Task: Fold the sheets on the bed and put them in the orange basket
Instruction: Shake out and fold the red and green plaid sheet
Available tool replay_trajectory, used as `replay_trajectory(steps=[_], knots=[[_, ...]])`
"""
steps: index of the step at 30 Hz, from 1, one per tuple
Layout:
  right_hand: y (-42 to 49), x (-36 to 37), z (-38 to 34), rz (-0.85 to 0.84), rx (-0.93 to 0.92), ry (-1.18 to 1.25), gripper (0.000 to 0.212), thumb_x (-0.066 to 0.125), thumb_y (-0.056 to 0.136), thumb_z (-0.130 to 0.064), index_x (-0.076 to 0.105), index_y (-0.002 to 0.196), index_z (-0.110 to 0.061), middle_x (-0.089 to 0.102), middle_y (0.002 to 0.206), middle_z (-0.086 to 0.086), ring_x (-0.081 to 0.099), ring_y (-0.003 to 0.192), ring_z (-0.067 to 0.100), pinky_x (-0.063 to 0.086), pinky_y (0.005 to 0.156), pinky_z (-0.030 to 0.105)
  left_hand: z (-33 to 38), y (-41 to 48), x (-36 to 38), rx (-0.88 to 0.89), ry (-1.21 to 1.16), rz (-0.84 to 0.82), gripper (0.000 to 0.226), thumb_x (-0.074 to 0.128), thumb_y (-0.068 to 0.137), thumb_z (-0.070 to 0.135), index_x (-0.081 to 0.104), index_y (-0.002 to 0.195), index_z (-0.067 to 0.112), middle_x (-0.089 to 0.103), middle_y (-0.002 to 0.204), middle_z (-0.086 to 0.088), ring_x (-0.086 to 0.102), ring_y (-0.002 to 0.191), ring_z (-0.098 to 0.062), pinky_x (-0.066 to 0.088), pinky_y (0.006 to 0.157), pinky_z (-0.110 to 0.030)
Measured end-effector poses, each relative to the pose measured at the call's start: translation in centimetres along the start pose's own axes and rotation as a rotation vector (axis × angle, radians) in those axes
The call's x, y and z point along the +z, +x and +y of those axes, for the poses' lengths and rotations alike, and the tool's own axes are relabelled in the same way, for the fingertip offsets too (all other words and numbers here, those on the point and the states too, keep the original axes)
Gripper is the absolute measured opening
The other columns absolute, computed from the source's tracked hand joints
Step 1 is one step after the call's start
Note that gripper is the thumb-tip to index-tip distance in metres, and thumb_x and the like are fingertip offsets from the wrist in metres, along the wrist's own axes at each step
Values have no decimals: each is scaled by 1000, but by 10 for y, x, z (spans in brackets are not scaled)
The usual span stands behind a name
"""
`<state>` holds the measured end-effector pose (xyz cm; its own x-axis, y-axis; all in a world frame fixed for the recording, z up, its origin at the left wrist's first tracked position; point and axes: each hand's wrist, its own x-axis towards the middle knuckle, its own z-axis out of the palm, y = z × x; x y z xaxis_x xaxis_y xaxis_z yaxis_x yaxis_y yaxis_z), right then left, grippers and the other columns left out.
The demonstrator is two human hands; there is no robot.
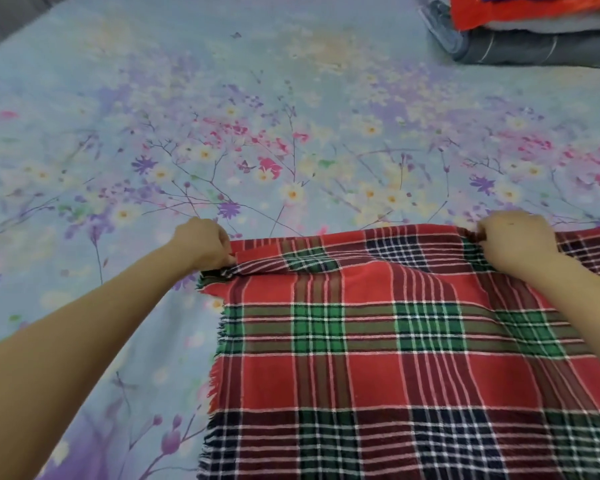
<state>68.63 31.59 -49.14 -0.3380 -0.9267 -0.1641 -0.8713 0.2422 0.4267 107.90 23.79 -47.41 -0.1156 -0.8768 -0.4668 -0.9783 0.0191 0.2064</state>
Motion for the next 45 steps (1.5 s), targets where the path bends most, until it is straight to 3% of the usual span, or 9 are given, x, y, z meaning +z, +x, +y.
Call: replay_trajectory(steps=[5, 10, 14, 20, 24, 29, 31, 34, 45], knots=[[-1, 3, 5, 0, -40, 74, 17, 56, 89, -14, 64, 104, -17, 57, 88, 6, 49, 80, 26, 37, 82, 36, 1, 5, 2, 9, 14, -34, 14, 63, 85, 13, 65, 81, 0, 62, 85, -15, 54, 78, -26, 47, 71, -32], [7, -10, 39, 266, 125, 187, 7, 62, 85, -10, 66, 85, -5, 54, 70, 16, 52, 90, 37, 31, 85, 41, 18, 0, -47, 146, -202, 272, 12, 61, 85, 6, 65, 77, -2, 58, 72, -14, 47, 60, -20, 35, 51, -22], [13, -2, 51, 335, 296, 302, 7, 62, 84, -4, 65, 81, 2, 60, 75, 29, 53, 84, 45, 41, 81, 47, 42, 14, -74, 215, -292, 363, 10, 61, 87, 7, 65, 82, -2, 56, 74, -12, 48, 67, -20, 33, 56, -27], [9, 13, 16, 321, 208, 121, 13, 63, 87, -11, 68, 91, 1, 61, 82, 27, 49, 91, 41, 30, 83, 44, 25, 41, -22, 130, 298, 250, 10, 51, 90, -2, 59, 96, -3, 59, 97, -22, 56, 91, -35, 42, 73, -37], [-2, 27, 5, 349, 181, 231, 38, 61, 90, -25, 58, 121, -3, 57, 113, 31, 48, 108, 46, 26, 99, 56, 51, 25, 18, 8, 432, 468, 38, 52, 80, -6, 48, 118, -4, 49, 120, -26, 48, 111, -42, 38, 92, -46], [-63, 48, 22, 641, 88, 335, 37, 43, 92, -22, 59, 121, -7, 64, 112, 18, 59, 98, 39, 36, 97, 51, 161, -37, 88, 748, 247, 600, 50, 66, 62, -3, 61, 112, -5, 53, 127, -30, 48, 118, -46, 33, 103, -56], [-83, 63, 45, 604, 117, 360, 36, 40, 91, -18, 63, 114, -3, 67, 107, 17, 62, 92, 38, 43, 88, 48, 214, -59, 118, 850, 258, 357, 52, 44, 92, 15, 35, 142, 3, 25, 152, -18, 20, 141, -36, 7, 116, -48], [-90, 78, 91, 548, 189, 387, 31, 43, 88, -11, 66, 104, 2, 69, 97, 21, 62, 80, 40, 49, 73, 46, 243, -53, 149, 577, 220, 306, 57, 11, 102, 40, 4, 151, 13, 1, 159, -5, -3, 146, -24, -7, 117, -47], [-5, 78, 185, -4, 34, 251, 68, 60, 90, -24, 26, 148, -23, 51, 137, 9, 37, 130, 28, 25, 102, 42, 250, -24, 181, 428, 193, 430, 63, 17, 93, 45, 31, 146, 15, 27, 153, -9, 21, 143, -26, 10, 115, -54]])
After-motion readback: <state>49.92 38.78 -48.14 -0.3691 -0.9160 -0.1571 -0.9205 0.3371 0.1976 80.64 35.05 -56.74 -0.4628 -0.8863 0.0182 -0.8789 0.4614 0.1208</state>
